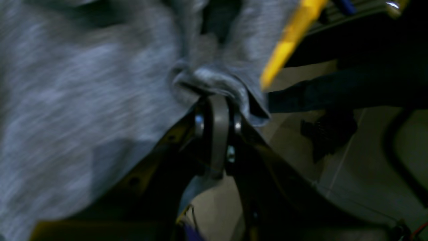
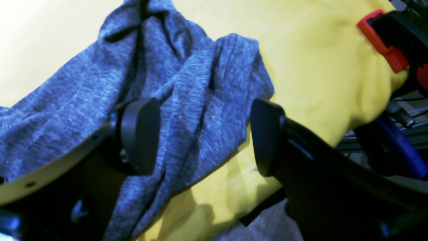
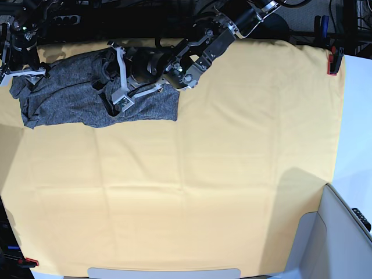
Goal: Fold the T-shirt properly
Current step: 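Press the folded end down with the left gripper and release it, then regrasp the folded bundle edge with the left gripper and push it toward the right gripper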
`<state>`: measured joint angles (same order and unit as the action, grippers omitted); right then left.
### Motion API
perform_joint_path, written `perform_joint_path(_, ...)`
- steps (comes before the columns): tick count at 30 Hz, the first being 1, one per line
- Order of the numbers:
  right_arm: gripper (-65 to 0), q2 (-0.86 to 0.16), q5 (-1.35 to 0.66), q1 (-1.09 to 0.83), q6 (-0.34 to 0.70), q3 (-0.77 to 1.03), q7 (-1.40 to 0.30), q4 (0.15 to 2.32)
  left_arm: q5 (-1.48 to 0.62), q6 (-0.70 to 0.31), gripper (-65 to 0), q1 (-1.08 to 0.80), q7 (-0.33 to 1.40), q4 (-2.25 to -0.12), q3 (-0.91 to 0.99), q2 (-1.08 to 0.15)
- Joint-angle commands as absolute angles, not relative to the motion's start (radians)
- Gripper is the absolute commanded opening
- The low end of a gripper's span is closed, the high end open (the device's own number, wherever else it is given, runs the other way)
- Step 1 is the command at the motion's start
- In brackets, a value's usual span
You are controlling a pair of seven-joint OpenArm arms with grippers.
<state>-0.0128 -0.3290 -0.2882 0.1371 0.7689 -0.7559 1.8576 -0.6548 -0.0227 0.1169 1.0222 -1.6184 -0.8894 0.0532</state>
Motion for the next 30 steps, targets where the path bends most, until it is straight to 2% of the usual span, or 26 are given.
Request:
perform_joint_path(1, -23.0, -0.024, -0.335, -0.288, 0.137, 0.771, -0.73, 1.876, -0.673, -0.033, -64.8, 0.131, 0.995, -1.635, -0.912, 0.068)
perform_joint_path(3, -23.0, -0.024, -0.335, -0.288, 0.137, 0.771, -0.73, 1.876, -0.699, -0.042, -64.8, 0.131, 0.967, -1.635, -0.935, 0.068)
perform_joint_path(7, -23.0, -0.024, -0.335, -0.288, 0.137, 0.771, -0.73, 1.874, -0.817, -0.173, -64.8, 0.133, 0.897, -1.635, -0.935, 0.062)
perform_joint_path(10, -23.0, -0.024, -0.335, -0.289, 0.137, 0.771, -0.73, 1.874, -0.875, -0.211, -64.8, 0.133, 0.86, -1.635, -0.868, 0.05)
perform_joint_path(13, -23.0, -0.024, -0.335, -0.291, 0.137, 0.774, -0.73, 1.874, -0.875, -0.186, -64.8, 0.131, 0.871, -1.636, -0.779, 0.05)
perform_joint_path(17, -23.0, -0.024, -0.335, -0.291, 0.137, 0.774, -0.73, 1.874, -0.875, 0.001, -64.8, 0.139, 0.908, -1.635, -0.69, -0.001)
perform_joint_path(19, -23.0, -0.024, -0.334, -0.291, 0.137, 0.773, -0.73, 1.874, -0.875, 0.058, -64.8, 0.148, 0.906, -1.633, -0.69, -0.022)
perform_joint_path(30, -23.0, -0.024, -0.332, -0.285, 0.137, 0.769, -0.73, 1.86, -0.874, 0.076, -64.8, 0.186, 0.854, -1.495, -0.716, -0.031)
